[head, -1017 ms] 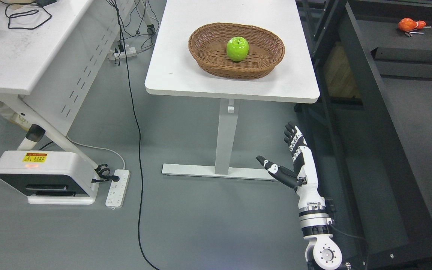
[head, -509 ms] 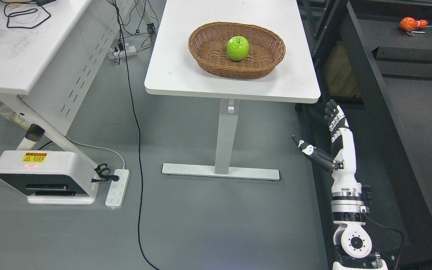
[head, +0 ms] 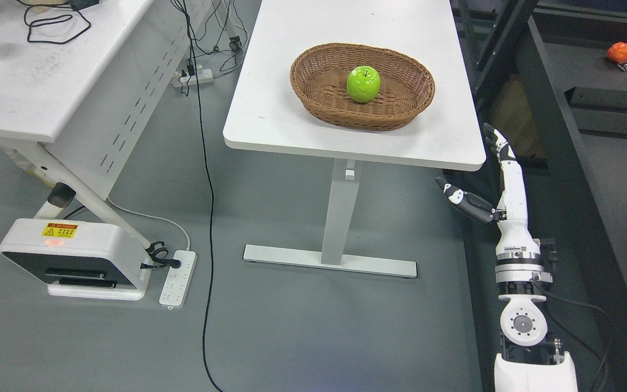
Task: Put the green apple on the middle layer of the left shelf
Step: 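Reach the right hand into the basket beside the green apple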
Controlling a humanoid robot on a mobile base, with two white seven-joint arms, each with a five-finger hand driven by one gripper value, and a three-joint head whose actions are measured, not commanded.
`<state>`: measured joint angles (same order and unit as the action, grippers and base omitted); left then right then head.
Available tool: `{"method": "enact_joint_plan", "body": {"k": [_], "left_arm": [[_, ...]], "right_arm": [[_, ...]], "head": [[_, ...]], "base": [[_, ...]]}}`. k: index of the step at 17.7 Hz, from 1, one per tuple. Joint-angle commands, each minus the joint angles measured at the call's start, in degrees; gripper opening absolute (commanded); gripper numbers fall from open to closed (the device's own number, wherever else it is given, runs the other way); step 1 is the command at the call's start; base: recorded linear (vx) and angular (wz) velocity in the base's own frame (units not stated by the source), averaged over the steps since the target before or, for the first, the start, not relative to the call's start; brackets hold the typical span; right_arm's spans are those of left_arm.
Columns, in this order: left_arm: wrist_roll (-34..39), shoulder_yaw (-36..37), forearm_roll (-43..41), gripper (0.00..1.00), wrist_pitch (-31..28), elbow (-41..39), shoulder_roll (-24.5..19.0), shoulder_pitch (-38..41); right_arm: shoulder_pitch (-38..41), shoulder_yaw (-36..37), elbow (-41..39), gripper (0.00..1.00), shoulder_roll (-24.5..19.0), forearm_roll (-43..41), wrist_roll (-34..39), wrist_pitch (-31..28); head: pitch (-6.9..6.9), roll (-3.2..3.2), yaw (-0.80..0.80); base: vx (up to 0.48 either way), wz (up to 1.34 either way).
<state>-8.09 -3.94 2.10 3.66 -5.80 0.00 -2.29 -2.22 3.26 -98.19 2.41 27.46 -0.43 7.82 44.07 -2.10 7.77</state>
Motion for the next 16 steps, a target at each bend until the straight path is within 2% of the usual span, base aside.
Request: {"method": "enact_joint_plan", "body": {"k": [1,3,5,7,10,16], "left_arm": [[0.0,0.0,0.0,1.0,-0.4,0.0,-1.0,0.0],[0.0,0.0,0.0,1.0,-0.3,0.0,-1.0,0.0],[0.0,0.0,0.0,1.0,-0.3,0.0,-1.0,0.0],[0.0,0.0,0.0,1.0,-0.3,0.0,-1.0,0.0],[0.0,0.0,0.0,1.0,-0.4,0.0,-1.0,0.0],[0.0,0.0,0.0,1.0,-0.4,0.0,-1.0,0.0]], "right_arm": [[-1.7,-0.3,-0.5,0.94,-0.6,3.1,-0.2,2.0],[-1.9,-0.5,-0.5,0.94,-0.7,2.2,-0.1,3.7],[-2.1,-4.0,-0.4,0.94,-0.2,2.6,0.3,4.0],[-2.8,-8.0,-0.3,0.92,0.1,5.4,2.9,3.1],[-4.9,-8.6,0.7,0.92,0.2,7.2,3.9,0.8],[-10.2,-9.6,10.6,0.92,0.2,7.4,6.9,-0.2]], "head": [[0.0,0.0,0.0],[0.0,0.0,0.0],[0.0,0.0,0.0],[0.0,0.0,0.0],[0.0,0.0,0.0],[0.0,0.0,0.0]], "base": [[0.133,0.1],[0.168,0.09],[0.173,0.07],[0.173,0.07],[0.179,0.07],[0.187,0.05]]}}
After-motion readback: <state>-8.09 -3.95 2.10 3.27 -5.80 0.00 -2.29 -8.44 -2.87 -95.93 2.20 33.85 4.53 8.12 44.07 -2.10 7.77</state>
